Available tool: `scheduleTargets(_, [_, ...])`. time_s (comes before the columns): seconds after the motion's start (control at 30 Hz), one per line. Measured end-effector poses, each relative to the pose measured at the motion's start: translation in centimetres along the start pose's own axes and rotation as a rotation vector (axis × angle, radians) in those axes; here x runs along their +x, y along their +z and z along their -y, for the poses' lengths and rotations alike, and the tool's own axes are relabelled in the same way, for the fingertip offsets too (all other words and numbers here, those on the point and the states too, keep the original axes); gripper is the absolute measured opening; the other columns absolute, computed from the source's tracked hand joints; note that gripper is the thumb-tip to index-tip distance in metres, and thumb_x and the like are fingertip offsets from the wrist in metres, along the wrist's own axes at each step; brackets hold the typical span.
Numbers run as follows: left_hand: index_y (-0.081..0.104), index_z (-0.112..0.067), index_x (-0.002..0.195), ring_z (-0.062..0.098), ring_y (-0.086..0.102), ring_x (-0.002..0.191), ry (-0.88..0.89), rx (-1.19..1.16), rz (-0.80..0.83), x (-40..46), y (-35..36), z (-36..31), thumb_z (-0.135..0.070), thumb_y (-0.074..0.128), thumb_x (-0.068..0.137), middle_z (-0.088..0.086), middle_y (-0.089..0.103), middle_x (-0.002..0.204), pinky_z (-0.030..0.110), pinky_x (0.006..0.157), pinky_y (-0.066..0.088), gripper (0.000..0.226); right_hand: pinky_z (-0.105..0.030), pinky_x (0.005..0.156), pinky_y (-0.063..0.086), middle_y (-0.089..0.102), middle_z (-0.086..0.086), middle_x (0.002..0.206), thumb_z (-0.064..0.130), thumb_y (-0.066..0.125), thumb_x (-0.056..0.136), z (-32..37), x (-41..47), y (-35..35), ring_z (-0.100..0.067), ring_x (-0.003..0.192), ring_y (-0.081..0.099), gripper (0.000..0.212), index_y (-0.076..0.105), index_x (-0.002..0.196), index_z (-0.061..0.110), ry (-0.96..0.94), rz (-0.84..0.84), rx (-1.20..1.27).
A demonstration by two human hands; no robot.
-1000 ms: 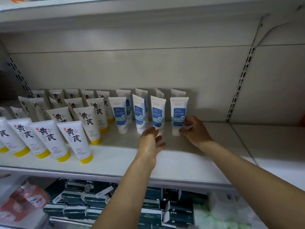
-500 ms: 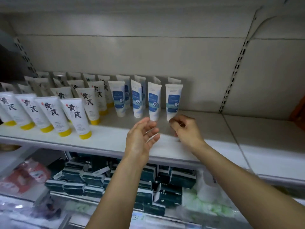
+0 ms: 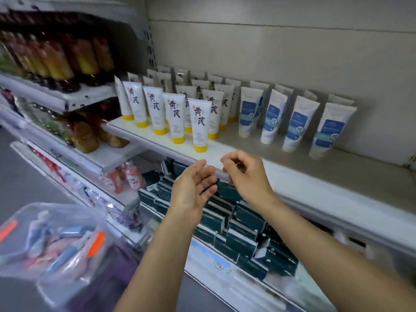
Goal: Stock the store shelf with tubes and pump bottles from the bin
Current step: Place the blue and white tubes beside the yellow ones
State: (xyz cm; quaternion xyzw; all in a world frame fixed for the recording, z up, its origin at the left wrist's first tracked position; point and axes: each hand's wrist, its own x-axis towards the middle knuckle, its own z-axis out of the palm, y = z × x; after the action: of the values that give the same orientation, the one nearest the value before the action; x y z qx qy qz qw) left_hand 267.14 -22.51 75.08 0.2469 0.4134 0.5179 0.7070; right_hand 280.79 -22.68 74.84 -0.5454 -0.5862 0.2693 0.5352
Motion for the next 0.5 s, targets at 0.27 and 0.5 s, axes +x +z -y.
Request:
scheduleTargets(0.27, [0.065,-0.014,0.102,0.014,0.059,0.059,0.021,-0.064,-0.195,-0.7,-11.4,-5.0,-0.018,0.054,0.095,0.002,0.069,0.075,0.027,0.061,0.050,0.013,-0.020,0.057,0.044,0.064,0.000,0.071,0.012,0.059,0.094,1.3,-0.6,12.2,-0.006,0.057,0.054,0.013,0.067,0.084,0.010,0.011,0.190,0.041])
scheduleTargets(0.5, [0.066,-0.012,0.095,0.016,0.058,0.062,-0.017,-0.118,-0.329,-1.6,-22.0,-9.9,-0.014,0.056,0.092,0.004,0.069,0.074,0.027,0.057,0.049,0.010,-0.027,0.059,0.046,0.061,0.009,0.065,0.007,0.060,0.092,2.6,-2.1,24.4,-0.007,0.056,0.053,0.014,0.067,0.080,0.011,0.037,0.342,0.102])
